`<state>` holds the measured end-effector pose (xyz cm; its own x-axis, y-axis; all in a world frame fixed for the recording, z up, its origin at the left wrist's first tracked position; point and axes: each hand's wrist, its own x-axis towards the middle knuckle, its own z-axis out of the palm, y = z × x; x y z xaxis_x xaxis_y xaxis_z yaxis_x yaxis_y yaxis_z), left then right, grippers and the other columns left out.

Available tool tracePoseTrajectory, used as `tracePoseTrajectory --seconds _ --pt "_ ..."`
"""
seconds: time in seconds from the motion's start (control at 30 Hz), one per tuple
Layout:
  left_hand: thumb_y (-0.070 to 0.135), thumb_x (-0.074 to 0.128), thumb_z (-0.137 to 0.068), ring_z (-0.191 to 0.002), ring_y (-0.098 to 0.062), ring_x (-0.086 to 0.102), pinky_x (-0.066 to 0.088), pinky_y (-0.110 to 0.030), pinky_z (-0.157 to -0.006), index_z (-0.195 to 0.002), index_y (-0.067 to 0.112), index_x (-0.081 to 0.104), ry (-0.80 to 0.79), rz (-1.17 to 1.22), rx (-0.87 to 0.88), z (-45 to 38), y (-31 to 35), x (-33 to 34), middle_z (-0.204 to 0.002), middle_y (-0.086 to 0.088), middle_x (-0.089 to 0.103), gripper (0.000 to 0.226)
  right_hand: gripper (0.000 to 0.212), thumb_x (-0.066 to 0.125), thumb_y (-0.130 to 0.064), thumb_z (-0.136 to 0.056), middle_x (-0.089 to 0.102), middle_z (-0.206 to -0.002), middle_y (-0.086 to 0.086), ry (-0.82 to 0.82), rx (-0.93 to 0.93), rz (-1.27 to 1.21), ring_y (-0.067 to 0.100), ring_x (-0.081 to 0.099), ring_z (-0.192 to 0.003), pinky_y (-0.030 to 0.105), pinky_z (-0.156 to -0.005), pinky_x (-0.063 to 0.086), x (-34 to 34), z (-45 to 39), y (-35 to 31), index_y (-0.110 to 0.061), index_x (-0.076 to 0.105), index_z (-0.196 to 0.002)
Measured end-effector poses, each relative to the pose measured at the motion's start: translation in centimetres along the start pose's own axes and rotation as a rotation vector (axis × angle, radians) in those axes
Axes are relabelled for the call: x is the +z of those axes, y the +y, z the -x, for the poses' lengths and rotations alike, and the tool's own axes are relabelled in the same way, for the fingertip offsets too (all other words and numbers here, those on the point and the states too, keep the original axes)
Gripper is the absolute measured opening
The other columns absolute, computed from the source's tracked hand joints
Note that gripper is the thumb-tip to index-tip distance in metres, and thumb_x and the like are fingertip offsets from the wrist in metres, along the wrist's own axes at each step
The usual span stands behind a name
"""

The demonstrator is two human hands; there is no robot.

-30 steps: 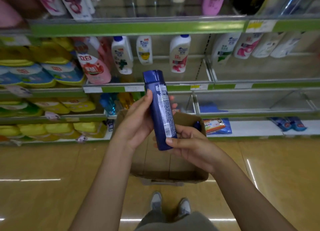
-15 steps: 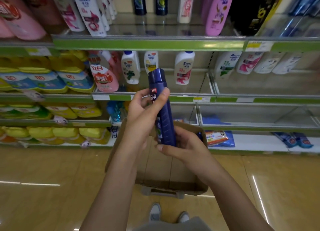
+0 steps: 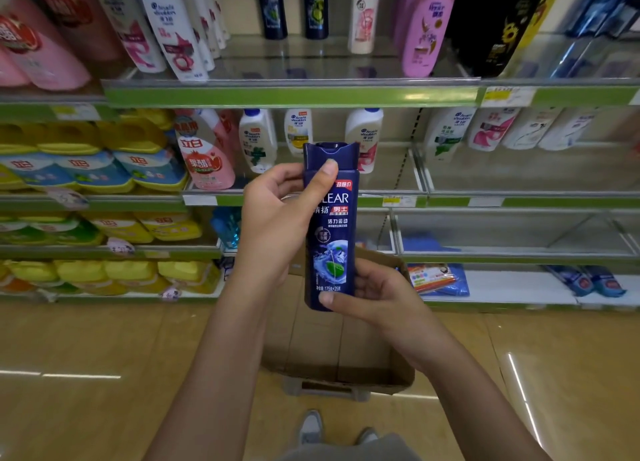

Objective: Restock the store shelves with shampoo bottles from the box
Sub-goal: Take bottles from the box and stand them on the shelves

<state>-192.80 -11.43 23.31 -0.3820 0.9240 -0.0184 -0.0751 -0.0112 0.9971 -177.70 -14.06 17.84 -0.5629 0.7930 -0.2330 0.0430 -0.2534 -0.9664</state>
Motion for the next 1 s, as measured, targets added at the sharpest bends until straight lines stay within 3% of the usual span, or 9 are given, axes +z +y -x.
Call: tracePoseTrajectory --seconds 0.13,0.3,0.6,1.0 --pt "0.036 0.073 -0.076 -0.081 -0.013 0.071 0.052 -0.024 -0.066 -0.094 0.02 0.065 -0.018 -0.026 0.024 -0.2 0.7 0.0 -0.092 -0.002 0.073 0.025 0.047 0.072 -0.018 -0.077 0.071 -0.115 -0.003 -0.003 -0.026 -0.013 0.012 0.066 -0.108 0.031 -0.096 0.052 0.0 -0.1 -0.2 -0.019 0.06 -0.123" --pt "0.038 0.066 -0.077 -0.086 -0.009 0.069 0.054 -0.023 -0.071 -0.101 0.019 0.067 -0.185 -0.045 0.001 -0.5 2.0 -0.6 -0.093 0.003 0.074 0.03 0.046 0.07 -0.015 -0.078 0.07 -0.116 -0.001 -0.033 -0.04 -0.043 0.014 0.065 -0.109 0.027 -0.092 0.052 -0.4 -0.2 -0.9 -0.016 0.059 -0.123" --pt "0.035 0.068 -0.082 -0.091 -0.014 0.07 0.053 -0.026 -0.076 -0.107 0.012 0.068 -0.171 -0.05 0.051 -1.3 3.8 -0.1 -0.097 -0.003 0.074 0.034 0.039 0.069 -0.012 -0.079 0.072 -0.111 -0.003 -0.01 -0.074 -0.032 0.011 0.067 -0.104 0.019 -0.084 0.053 -0.6 -0.6 -2.8 -0.021 0.062 -0.116" --pt "0.033 0.065 -0.086 -0.09 -0.011 0.069 0.051 -0.023 -0.074 -0.105 0.014 0.069 -0.205 -0.073 0.15 -1.9 6.2 -0.9 -0.095 0.0 0.074 0.028 0.04 0.068 -0.007 -0.082 0.072 -0.113 0.001 -0.002 -0.106 -0.014 0.014 0.068 -0.103 0.02 -0.084 0.054 0.2 -1.4 -4.9 -0.014 0.061 -0.12"
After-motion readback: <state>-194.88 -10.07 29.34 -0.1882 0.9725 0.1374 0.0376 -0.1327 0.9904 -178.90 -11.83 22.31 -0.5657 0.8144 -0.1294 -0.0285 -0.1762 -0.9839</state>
